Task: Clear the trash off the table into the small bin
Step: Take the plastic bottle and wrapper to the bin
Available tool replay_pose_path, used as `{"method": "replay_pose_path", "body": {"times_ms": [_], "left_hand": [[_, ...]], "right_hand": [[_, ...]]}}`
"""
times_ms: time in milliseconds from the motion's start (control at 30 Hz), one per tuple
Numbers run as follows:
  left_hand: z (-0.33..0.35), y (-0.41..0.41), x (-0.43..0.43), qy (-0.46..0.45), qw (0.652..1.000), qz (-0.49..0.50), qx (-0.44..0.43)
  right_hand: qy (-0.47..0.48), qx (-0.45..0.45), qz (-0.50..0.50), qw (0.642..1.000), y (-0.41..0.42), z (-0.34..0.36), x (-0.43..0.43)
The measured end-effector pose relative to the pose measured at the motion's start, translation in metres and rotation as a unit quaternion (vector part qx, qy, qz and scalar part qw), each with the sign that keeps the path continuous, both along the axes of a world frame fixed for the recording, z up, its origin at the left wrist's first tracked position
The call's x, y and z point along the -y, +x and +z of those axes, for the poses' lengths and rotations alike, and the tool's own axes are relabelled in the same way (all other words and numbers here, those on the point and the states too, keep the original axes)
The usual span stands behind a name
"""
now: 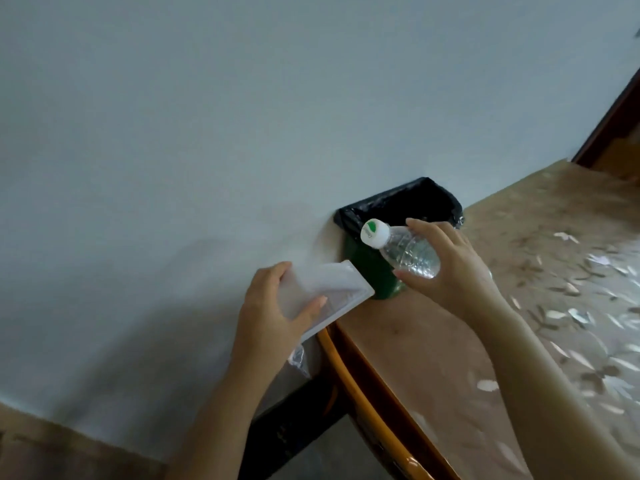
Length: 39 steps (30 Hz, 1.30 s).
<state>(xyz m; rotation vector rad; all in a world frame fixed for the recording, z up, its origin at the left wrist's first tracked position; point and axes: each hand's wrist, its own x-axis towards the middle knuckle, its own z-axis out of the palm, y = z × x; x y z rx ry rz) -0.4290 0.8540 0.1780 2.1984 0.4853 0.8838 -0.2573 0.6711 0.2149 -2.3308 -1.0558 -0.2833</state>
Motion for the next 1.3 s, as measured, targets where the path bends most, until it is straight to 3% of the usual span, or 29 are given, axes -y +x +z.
{"method": "replay_pose_path", "body": {"times_ms": [267,567,767,1033,1300], "left_hand": [[0.012,0.052,-0.035,0.013,1.0,-0.02,0.009],[0.019,0.082,-0.059,0.02,0.999,-0.044,0.011],[0.021,0.096,-0.07,0.005,0.999,-0.036,0.029],[0.037,0.155,-0.052,-0.014,0.994,-0.09,0.064],[0.038,0.256,-0.019,0.039,0.987,-0.148,0.044]], "right_hand": [[0.057,-0.025,0.034,0.997,0.083,0.026,-0.04],[0.013,-0.101,0.012,0.995,0.153,-0.025,-0.057],[-0.087,-0.152,-0.047,0.984,0.166,-0.051,-0.047],[-0.002,-0.108,-0.173,0.979,0.147,-0.048,-0.006],[0.041,-0.11,-0.269,0.956,0.128,-0.056,0.039]]}}
